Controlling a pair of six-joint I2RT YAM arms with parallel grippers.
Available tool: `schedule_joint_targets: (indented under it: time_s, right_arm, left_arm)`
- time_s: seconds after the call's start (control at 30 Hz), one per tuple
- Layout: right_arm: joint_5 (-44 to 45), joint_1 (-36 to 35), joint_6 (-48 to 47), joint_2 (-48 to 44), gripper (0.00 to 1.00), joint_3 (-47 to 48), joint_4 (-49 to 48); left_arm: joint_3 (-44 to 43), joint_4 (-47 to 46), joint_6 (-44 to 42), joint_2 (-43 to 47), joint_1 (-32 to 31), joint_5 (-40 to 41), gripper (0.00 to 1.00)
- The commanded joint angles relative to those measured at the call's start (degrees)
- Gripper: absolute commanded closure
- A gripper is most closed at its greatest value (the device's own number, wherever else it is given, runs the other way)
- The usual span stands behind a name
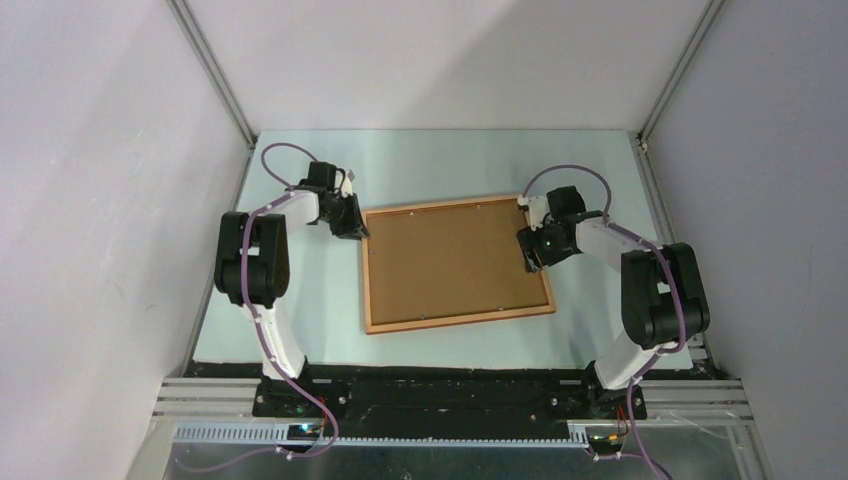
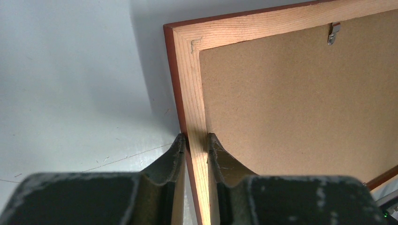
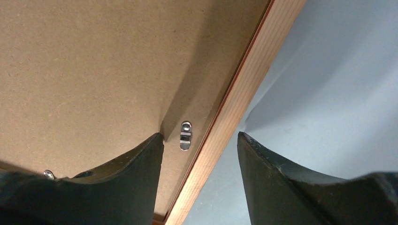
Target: Put the photo into the frame
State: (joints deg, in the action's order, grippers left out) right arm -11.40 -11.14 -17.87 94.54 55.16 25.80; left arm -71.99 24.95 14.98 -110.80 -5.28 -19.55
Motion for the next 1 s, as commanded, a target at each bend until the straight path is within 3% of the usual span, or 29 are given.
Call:
schedule_joint_targets:
  time_s: [0.0, 0.23, 0.97]
  right_arm:
    - [-0.6, 0.3, -0.7, 1.4, 0.39, 2.5, -1.0]
    - [-1.1, 0.5, -1.7, 1.8, 0.5, 3.0, 0.3]
    - [-3.3, 1.7, -2.9, 1.7, 0.53, 3.0, 2.9]
  left_arm:
    - [-0.8, 2.4, -1.9, 0.4, -0.2, -0.7, 1.0]
    - [-0.9, 2.4, -1.9, 0.2, -0.2, -0.7, 1.0]
    - [-1.0, 2.5, -1.8, 0.0, -0.2, -0.7, 1.0]
